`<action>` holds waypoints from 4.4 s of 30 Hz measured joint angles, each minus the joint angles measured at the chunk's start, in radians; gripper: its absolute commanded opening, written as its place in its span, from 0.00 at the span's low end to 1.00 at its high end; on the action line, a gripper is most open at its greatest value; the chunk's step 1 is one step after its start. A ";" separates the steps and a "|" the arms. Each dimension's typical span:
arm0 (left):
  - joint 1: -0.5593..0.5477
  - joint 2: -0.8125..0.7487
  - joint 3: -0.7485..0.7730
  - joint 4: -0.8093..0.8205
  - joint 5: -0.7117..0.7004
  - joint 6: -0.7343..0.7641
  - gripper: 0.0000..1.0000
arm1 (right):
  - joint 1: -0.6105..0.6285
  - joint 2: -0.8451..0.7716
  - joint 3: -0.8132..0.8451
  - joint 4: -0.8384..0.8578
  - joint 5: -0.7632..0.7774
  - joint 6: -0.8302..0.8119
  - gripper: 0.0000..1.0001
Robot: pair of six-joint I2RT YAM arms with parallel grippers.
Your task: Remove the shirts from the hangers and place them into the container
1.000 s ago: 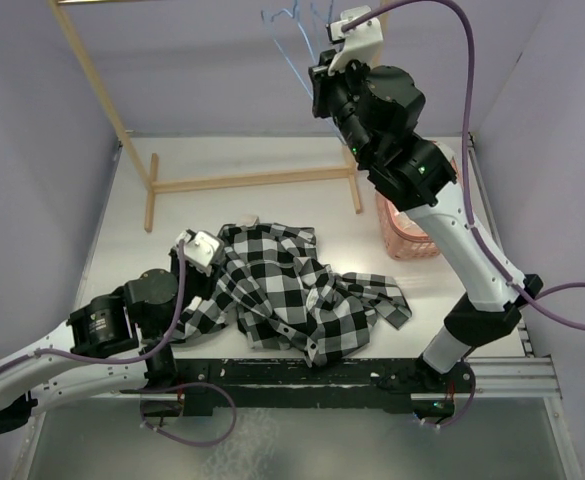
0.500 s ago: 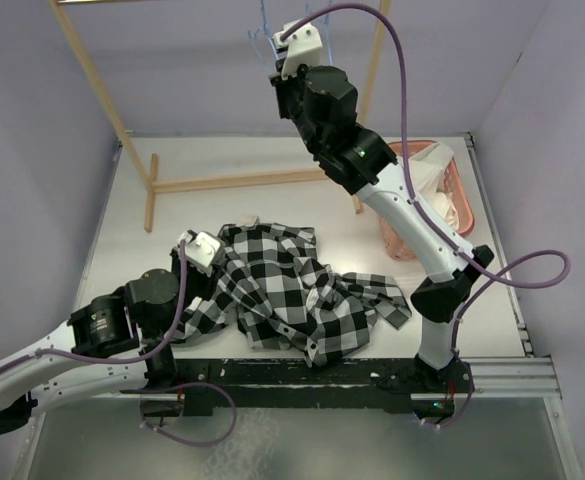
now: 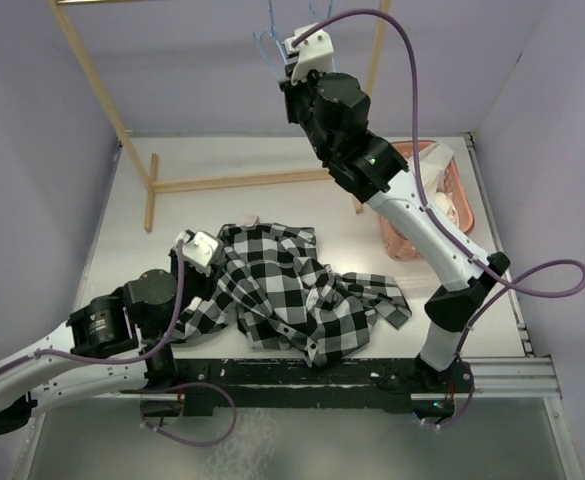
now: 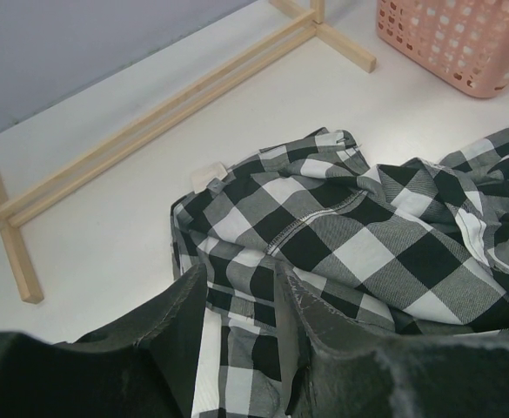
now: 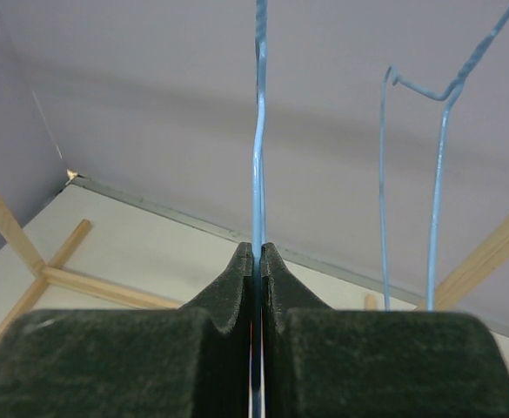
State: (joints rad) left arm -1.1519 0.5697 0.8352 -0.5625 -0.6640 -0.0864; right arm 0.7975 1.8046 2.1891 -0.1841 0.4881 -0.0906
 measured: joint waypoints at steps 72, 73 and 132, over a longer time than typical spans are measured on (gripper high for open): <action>0.028 -0.021 -0.016 0.000 0.006 -0.011 0.43 | -0.030 -0.428 -0.497 0.046 -0.118 0.121 0.60; 0.036 -0.012 -0.016 0.000 0.006 -0.026 0.44 | -0.030 -0.513 -0.555 0.041 -0.134 0.143 0.60; 0.636 0.748 -0.426 0.977 0.845 -0.788 0.41 | -0.028 -0.649 -1.731 0.439 -0.669 0.844 1.00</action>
State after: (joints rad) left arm -0.5156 1.3174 0.4088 0.4141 0.1810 -0.8742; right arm 0.7692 1.1561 0.4583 0.2550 -0.1810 0.7532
